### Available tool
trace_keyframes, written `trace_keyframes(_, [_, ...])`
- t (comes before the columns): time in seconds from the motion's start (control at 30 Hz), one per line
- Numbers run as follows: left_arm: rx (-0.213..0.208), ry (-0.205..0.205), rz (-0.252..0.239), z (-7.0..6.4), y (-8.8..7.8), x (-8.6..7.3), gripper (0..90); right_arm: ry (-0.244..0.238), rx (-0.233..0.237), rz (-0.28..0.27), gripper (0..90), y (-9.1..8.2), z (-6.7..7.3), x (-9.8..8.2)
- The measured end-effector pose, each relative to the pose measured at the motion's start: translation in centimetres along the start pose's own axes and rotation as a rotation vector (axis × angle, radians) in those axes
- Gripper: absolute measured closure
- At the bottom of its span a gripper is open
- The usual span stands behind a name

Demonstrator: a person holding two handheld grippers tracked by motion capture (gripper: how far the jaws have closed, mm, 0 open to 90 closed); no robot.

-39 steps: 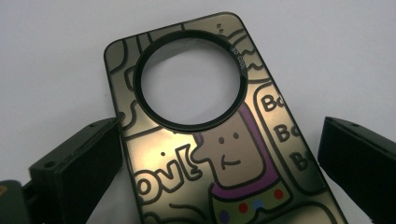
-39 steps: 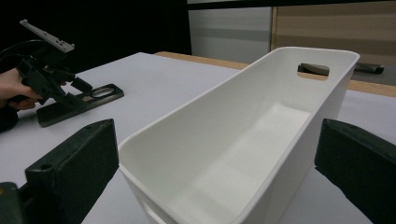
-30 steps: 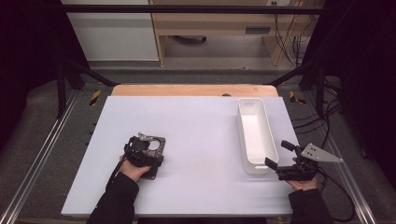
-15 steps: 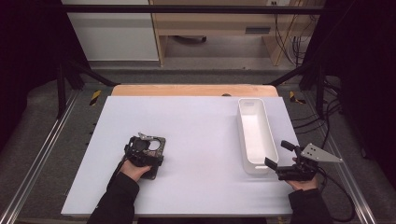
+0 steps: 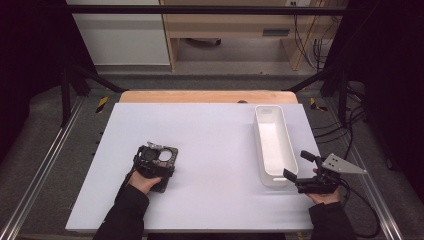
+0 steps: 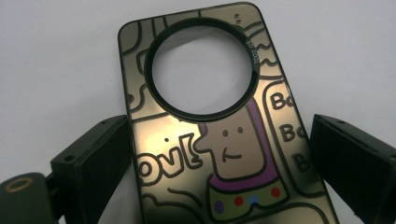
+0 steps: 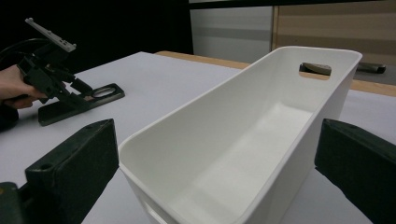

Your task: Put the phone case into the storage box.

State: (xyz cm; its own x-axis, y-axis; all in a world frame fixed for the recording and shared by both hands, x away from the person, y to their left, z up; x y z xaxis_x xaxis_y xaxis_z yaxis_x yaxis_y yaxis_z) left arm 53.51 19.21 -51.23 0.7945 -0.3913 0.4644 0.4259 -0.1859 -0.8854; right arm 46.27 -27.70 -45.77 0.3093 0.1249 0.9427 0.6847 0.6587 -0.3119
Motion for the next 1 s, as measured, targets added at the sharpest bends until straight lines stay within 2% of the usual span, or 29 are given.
trace_keyframes(0.4, [0.018, -0.012, 0.014, -0.17, 0.08, -0.03, 7.0, 0.000, 0.002, 0.000, 0.1, 0.01, 0.05, 0.00])
trace_keyframes(1.0, [0.032, -0.020, 0.001, -0.04, -0.15, -0.10, 10.5, 0.000, 0.005, -0.002, 0.1, -0.05, 0.06, 0.05])
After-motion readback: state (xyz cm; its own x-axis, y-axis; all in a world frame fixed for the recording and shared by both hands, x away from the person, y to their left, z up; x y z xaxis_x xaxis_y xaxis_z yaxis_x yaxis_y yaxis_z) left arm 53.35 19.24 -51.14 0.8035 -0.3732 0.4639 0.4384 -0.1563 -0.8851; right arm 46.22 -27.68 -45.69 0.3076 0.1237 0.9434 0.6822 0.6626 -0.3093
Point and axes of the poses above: each handheld gripper's, and its own axes: y roughly forward along the jaws, x roughly out of its top, z roughly to its left, the point moved 5 cm from there along y, roughly forward along the jaws, and after that the axes turned 7 degrees about z, right-handed, at the moved point
